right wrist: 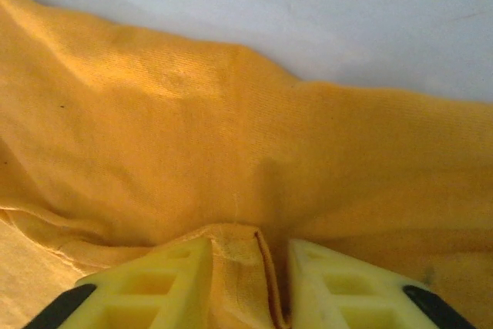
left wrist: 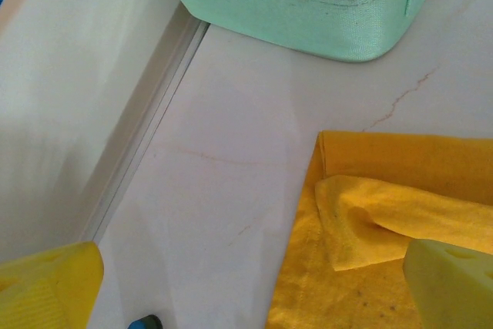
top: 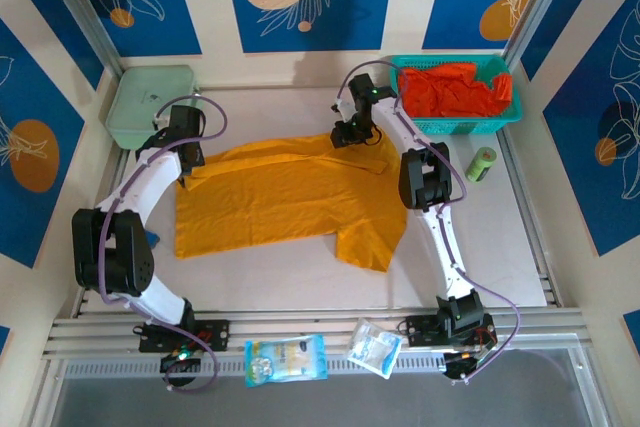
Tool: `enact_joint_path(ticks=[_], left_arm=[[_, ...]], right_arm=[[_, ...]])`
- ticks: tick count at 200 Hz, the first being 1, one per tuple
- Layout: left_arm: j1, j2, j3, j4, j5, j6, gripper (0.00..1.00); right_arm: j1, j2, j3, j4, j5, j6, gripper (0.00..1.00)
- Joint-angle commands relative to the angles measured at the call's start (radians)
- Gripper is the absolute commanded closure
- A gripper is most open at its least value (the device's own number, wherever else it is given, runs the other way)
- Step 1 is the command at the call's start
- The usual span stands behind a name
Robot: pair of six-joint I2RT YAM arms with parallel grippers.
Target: Fold and stack the t-shirts
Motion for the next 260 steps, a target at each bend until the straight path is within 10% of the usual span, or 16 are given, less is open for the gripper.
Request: enact_joint_path(ticks=[1, 67, 260], left_arm=[[-0.005, 0.006, 0.024, -0.017, 0.012, -0.01, 0.01], [-0.005, 0.001, 0.021, -0.018, 0.015, -0.013, 0.01], [-0.005, 0.006, -0.028, 0.031, 0.042, -0.007, 0.01]], right_arm=[[0.0, -0.017, 0.026, -0.03, -0.042, 0.002, 0.74], [0.01, -0.057, -0.004, -0.039, -0.05, 0.007, 1.0], [0.198, -0.327, -0.427, 0.028, 0.379, 0.595, 0.98]])
